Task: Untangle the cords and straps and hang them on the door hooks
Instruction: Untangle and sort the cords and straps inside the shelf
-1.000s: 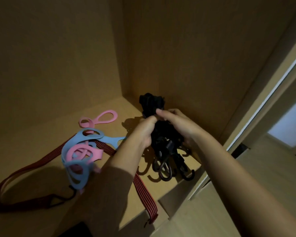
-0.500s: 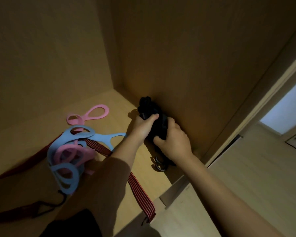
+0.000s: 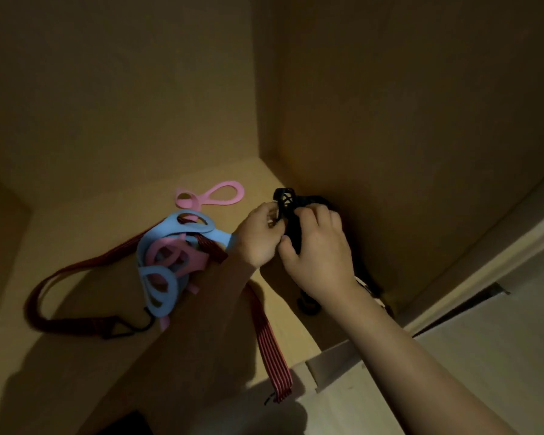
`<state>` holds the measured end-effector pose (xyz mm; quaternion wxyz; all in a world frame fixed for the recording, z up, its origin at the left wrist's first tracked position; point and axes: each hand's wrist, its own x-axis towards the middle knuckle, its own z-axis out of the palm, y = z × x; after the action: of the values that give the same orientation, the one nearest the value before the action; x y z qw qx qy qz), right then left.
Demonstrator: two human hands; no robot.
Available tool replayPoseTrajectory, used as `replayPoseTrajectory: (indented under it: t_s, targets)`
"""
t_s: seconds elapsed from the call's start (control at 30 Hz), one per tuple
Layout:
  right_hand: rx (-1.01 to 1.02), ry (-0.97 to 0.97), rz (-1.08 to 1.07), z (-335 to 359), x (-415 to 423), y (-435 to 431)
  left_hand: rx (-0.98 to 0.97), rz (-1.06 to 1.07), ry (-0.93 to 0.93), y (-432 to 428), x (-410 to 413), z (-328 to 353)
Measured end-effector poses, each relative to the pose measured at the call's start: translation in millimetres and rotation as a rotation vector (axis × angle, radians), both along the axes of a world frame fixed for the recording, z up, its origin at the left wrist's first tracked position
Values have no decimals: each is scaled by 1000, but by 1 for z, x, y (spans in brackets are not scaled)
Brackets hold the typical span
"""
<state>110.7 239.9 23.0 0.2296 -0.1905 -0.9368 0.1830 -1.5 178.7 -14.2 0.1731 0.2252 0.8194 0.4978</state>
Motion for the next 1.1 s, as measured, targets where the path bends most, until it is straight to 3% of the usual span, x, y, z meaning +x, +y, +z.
replayPoseTrajectory:
  t_s: [0.1,0.2,0.3,0.37,0.47,0.67,0.77,0.87,0.97,1.03,1.1]
  targets:
    - [-58,-22,152,6,-11,-16,56,48,279,-33,7,9]
    - [-162,-32,323,6,-26,-39,-176,100,631,-74,10,15]
    - [-235,-66,436,-3,-40,-62,-369,245,757,-117,7,11]
    - [-242,-102,559,-10,-49,-93,-454,401,675,-161,10,8]
    - [-230,-128,592,-17,-57,-104,-470,539,374,-174,8,6]
    - [-114,-169,614,-38,-62,-98,-239,695,4,-164,8,-6]
    - [-84,-173,632,-46,-69,-96,-168,675,65,-179,6,-5]
    - [-68,-126,633,-46,-67,-96,27,655,150,-184,9,-1]
    - [15,-74,495,-44,-57,-94,61,657,178,-185,8,0]
    - [90,-189,376,-43,-53,-88,66,693,219,-183,8,8]
    - [33,-339,289,-45,-55,-81,-12,636,241,-178,11,10]
